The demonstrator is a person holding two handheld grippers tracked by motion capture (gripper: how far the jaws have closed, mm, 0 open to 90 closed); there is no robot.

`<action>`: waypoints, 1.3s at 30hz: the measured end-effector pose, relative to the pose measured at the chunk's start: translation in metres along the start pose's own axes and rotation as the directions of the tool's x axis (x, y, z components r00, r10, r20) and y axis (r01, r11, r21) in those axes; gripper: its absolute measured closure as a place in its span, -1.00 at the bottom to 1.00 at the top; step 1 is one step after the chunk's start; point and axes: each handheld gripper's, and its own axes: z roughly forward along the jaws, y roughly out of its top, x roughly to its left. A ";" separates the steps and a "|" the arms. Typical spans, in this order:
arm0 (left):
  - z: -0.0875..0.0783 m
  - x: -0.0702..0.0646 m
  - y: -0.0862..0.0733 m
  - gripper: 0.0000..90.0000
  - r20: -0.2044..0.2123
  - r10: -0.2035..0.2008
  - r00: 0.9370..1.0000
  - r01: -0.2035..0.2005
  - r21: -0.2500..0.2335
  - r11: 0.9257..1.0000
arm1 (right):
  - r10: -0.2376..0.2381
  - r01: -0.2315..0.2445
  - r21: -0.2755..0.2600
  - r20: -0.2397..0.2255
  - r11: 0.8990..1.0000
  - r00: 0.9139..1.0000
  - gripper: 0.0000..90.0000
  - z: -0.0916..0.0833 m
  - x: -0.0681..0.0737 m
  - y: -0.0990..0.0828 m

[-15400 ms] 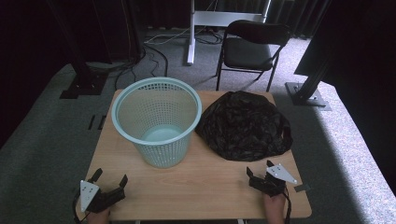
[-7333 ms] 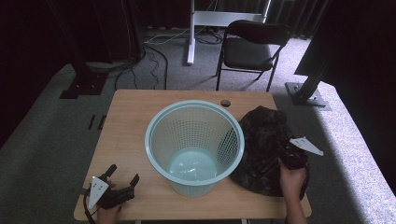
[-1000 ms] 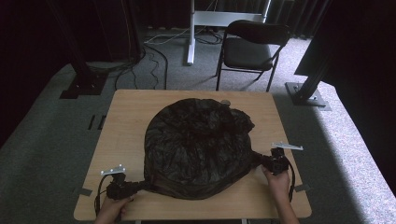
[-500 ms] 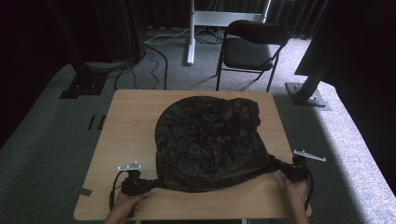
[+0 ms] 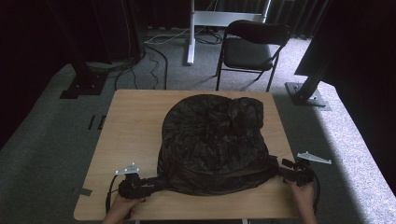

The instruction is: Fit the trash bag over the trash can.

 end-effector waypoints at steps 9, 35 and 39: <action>-0.014 0.000 -0.007 -0.82 -0.207 0.003 0.978 -0.005 -0.008 1.000 | -0.019 0.016 -0.073 -0.039 0.997 0.999 -0.69 -0.013 0.004 0.006; -0.027 0.004 -0.023 -1.00 -0.430 0.116 0.895 -0.151 -0.048 0.987 | -0.183 0.160 -0.238 -0.080 0.958 0.980 -0.71 -0.046 0.067 0.056; -0.026 0.004 -0.026 -1.00 -0.431 0.107 0.896 -0.143 -0.051 0.988 | -0.225 0.192 -0.282 -0.090 0.940 0.970 -0.71 -0.054 0.086 0.076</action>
